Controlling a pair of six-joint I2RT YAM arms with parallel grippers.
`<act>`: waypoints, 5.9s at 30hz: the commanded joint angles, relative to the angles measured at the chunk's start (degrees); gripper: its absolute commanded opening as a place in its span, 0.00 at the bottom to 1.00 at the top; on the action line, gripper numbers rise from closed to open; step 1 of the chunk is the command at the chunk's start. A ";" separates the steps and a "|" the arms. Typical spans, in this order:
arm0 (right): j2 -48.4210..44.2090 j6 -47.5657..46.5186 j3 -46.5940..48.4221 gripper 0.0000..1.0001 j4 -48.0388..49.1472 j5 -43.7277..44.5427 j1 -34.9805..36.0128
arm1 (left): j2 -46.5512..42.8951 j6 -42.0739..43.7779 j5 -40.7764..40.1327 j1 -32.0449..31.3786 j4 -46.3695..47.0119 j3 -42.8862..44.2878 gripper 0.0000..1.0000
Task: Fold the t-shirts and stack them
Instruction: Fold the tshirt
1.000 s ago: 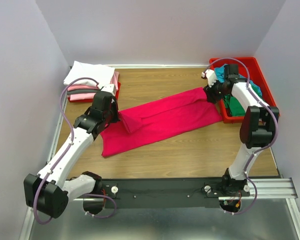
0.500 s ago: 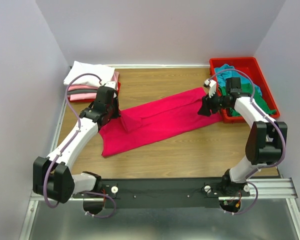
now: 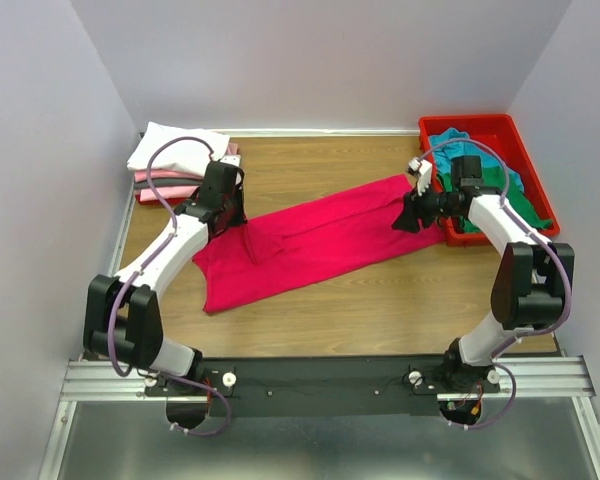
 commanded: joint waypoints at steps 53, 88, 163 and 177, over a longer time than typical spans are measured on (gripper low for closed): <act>-2.12 -37.27 -0.86 0.69 -13.13 14.07 24.66 | -33.41 -24.33 1.71 12.20 -2.80 -17.07 0.86; -1.06 -30.97 -17.13 0.17 5.33 35.08 22.73 | -39.57 -17.73 15.33 12.20 1.95 -22.08 0.86; 45.15 30.29 49.57 0.00 -2.42 19.15 17.46 | -48.54 -14.65 29.83 12.20 14.43 -27.08 0.86; 57.99 33.38 71.64 0.29 -0.83 26.46 16.57 | -30.89 -16.49 30.28 12.20 25.49 -25.51 0.77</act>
